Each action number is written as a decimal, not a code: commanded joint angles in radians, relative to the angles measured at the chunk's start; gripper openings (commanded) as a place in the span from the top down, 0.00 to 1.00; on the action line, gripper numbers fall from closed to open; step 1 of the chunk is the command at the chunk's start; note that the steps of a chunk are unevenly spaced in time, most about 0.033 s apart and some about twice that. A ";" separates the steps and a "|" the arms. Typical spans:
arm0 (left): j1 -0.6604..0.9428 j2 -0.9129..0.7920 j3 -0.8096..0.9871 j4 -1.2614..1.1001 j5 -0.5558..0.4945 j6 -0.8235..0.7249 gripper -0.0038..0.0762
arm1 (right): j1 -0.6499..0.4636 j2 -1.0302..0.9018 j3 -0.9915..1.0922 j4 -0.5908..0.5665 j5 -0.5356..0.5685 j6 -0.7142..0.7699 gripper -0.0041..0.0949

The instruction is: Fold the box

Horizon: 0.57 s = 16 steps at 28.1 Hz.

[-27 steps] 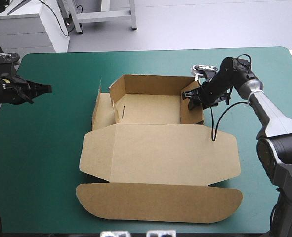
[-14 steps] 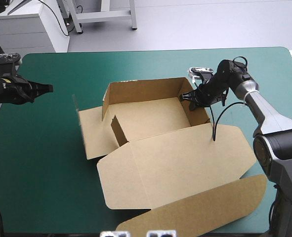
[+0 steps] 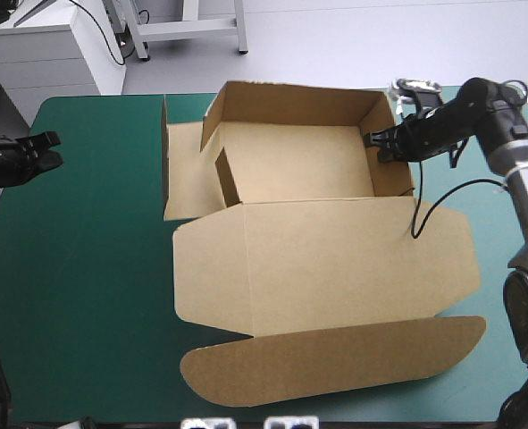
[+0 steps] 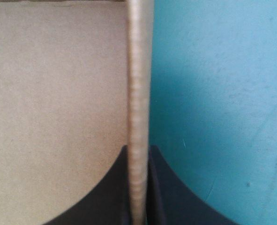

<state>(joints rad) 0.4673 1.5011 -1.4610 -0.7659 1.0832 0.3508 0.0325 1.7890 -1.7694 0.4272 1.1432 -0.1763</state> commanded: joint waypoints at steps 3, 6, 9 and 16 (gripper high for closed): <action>-0.046 0.014 -0.031 -0.392 0.078 0.139 0.96 | -0.081 -0.166 -0.037 0.140 -0.016 -0.044 0.96; -0.111 0.014 -0.031 -0.507 0.078 0.188 0.96 | -0.094 -0.207 -0.037 0.136 -0.030 -0.044 0.96; -0.180 0.014 -0.031 -0.563 0.070 0.205 0.96 | -0.089 -0.238 -0.037 0.140 -0.075 -0.044 0.96; -0.317 0.005 -0.031 -0.664 0.078 0.289 0.96 | -0.089 -0.249 -0.037 0.165 -0.115 -0.048 0.96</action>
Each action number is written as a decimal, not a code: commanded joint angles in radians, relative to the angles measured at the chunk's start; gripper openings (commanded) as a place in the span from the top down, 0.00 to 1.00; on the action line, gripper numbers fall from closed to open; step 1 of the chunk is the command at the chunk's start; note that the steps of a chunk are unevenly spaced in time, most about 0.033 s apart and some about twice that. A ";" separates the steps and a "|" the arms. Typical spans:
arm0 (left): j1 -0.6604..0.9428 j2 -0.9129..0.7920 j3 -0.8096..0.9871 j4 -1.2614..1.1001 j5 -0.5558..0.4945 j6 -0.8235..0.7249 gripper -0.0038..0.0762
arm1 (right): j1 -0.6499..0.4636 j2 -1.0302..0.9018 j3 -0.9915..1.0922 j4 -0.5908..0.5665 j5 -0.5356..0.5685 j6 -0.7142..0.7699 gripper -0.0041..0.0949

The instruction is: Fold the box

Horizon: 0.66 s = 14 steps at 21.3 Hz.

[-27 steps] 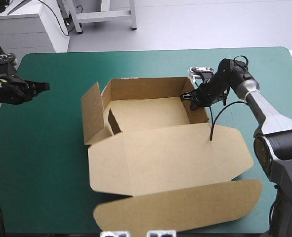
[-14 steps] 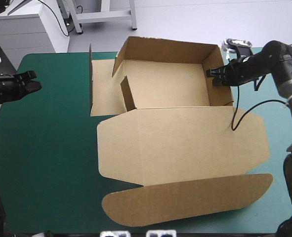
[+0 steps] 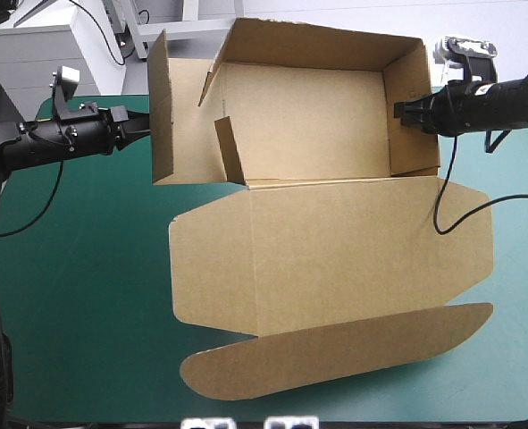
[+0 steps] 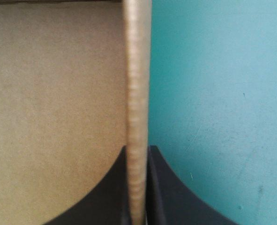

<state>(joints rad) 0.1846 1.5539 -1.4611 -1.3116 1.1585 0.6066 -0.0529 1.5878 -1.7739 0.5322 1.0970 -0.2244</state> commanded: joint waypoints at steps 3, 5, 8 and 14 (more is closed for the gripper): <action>-0.056 -0.060 -0.031 -0.127 0.001 0.044 0.96 | -0.004 -0.047 -0.033 0.060 -0.095 0.001 0.96; -0.068 -0.073 -0.031 -0.136 0.003 0.046 0.96 | -0.004 -0.047 -0.033 0.058 -0.103 0.001 0.96; -0.083 -0.100 -0.031 -0.125 0.009 0.052 0.96 | -0.004 -0.047 -0.031 0.056 -0.120 -0.015 0.96; -0.172 -0.145 -0.031 -0.083 -0.061 0.058 0.96 | 0.056 -0.047 0.061 0.050 -0.239 -0.020 0.96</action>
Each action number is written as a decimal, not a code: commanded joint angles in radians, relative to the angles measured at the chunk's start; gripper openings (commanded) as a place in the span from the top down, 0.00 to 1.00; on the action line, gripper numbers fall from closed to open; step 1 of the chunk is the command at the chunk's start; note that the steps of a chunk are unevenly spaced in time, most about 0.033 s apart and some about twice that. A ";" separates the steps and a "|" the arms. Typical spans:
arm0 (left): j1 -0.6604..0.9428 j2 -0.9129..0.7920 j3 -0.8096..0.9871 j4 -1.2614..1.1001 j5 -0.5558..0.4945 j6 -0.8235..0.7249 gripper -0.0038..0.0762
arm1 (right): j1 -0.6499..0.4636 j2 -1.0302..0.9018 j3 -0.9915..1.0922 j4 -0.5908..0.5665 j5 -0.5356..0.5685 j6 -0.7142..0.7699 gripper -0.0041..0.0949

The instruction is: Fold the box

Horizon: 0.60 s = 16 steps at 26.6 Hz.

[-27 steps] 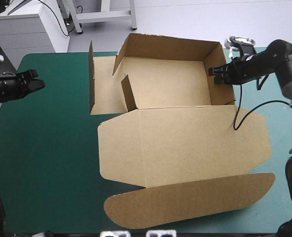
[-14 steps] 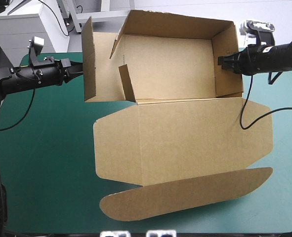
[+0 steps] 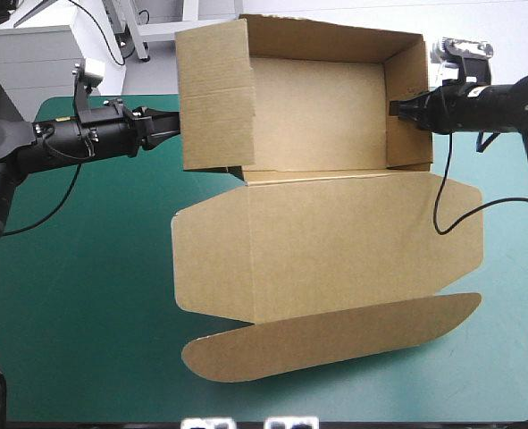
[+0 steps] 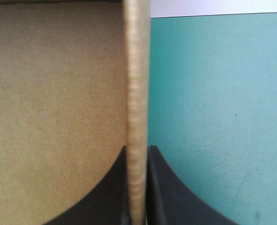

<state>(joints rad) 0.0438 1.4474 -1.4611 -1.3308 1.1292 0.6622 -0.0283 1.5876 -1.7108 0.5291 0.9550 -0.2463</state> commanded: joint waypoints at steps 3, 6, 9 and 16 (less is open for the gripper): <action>-0.061 -0.039 -0.031 -0.021 -0.072 0.002 0.96 | 0.077 -0.047 0.024 0.051 -0.161 0.002 0.96; -0.081 -0.039 -0.031 0.029 -0.073 0.002 0.96 | 0.116 -0.047 0.035 0.023 -0.208 0.009 0.96; -0.081 -0.039 -0.031 0.063 -0.068 -0.014 0.96 | 0.136 -0.047 0.035 -0.024 -0.213 0.032 0.96; -0.081 -0.039 -0.031 0.095 -0.020 -0.044 0.71 | 0.159 -0.047 0.035 -0.117 -0.213 0.084 0.96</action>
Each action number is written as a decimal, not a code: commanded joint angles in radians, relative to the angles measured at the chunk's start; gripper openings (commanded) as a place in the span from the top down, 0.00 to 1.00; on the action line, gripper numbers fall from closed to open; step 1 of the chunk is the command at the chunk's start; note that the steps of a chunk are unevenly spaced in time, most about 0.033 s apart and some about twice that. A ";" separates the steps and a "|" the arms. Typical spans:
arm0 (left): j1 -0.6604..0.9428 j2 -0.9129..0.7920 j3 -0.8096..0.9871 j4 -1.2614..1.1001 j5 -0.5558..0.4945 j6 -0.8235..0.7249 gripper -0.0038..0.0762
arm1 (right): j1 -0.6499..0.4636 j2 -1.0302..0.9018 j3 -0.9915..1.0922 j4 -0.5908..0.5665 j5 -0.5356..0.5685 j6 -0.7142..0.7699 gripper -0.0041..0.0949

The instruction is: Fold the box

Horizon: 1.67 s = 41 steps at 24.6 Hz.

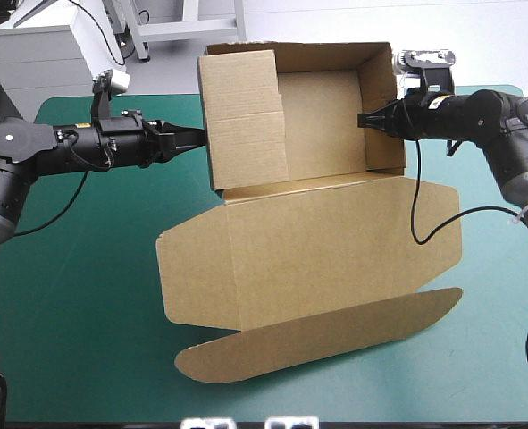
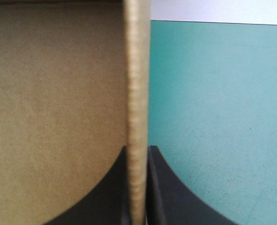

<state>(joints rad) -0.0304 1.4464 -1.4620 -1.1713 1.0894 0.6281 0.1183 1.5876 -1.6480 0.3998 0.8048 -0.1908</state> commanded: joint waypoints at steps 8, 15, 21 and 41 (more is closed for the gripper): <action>-0.007 -0.038 -0.030 0.083 0.057 -0.089 0.27 | 0.108 -0.008 -0.028 -0.077 -0.077 0.091 0.96; -0.085 -0.034 -0.030 0.366 -0.047 -0.326 0.27 | 0.196 0.014 -0.028 -0.173 -0.109 0.168 0.96; -0.196 -0.001 -0.030 0.627 -0.208 -0.562 0.27 | 0.223 0.025 -0.028 -0.166 -0.105 0.208 0.96; -0.222 0.110 -0.030 0.777 -0.230 -0.708 0.70 | 0.223 0.023 -0.028 -0.095 -0.022 0.174 0.96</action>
<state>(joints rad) -0.2499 1.5870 -1.4629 -0.3656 0.9155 -0.0722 0.3286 1.6731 -1.6381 0.1913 0.8272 -0.0090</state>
